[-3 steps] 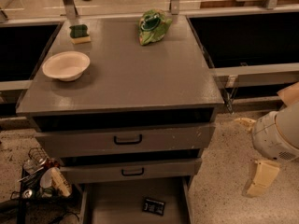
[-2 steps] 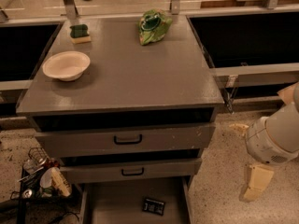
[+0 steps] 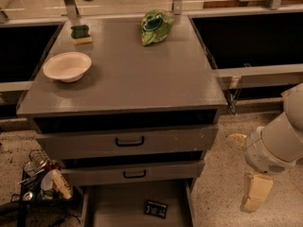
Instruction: Pick rxbar blueberry from bottom drawer and place on counter
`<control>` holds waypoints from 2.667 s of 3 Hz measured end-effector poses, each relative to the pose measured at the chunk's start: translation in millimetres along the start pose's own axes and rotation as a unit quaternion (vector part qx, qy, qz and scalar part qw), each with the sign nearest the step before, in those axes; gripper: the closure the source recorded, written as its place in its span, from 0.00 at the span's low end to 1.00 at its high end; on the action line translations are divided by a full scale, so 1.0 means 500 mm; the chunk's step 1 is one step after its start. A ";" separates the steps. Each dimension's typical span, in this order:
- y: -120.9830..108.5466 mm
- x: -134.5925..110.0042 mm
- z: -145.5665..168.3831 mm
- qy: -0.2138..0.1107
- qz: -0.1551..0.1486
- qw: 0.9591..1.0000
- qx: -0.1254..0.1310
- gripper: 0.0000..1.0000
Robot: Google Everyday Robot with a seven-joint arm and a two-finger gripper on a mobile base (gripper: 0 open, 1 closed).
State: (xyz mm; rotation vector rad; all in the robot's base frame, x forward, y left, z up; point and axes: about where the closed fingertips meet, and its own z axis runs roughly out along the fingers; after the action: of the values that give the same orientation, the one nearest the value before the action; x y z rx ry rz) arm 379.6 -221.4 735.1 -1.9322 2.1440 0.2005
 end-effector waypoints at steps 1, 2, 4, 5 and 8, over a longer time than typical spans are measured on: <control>0.024 -0.003 0.036 -0.016 0.000 1.000 -0.011 0.00; 0.043 -0.002 0.081 -0.037 0.007 0.999 -0.029 0.00; 0.079 -0.009 0.172 -0.056 0.008 0.996 -0.071 0.00; 0.102 -0.019 0.213 -0.054 -0.002 0.994 -0.098 0.00; 0.100 -0.037 0.279 -0.044 0.029 0.998 -0.039 0.00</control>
Offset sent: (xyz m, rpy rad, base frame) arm -0.0254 0.0217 -0.0715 0.1468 0.0999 0.0026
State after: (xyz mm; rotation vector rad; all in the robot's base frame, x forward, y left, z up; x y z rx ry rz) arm 344.3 -160.9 603.2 -1.8673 2.1671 0.3789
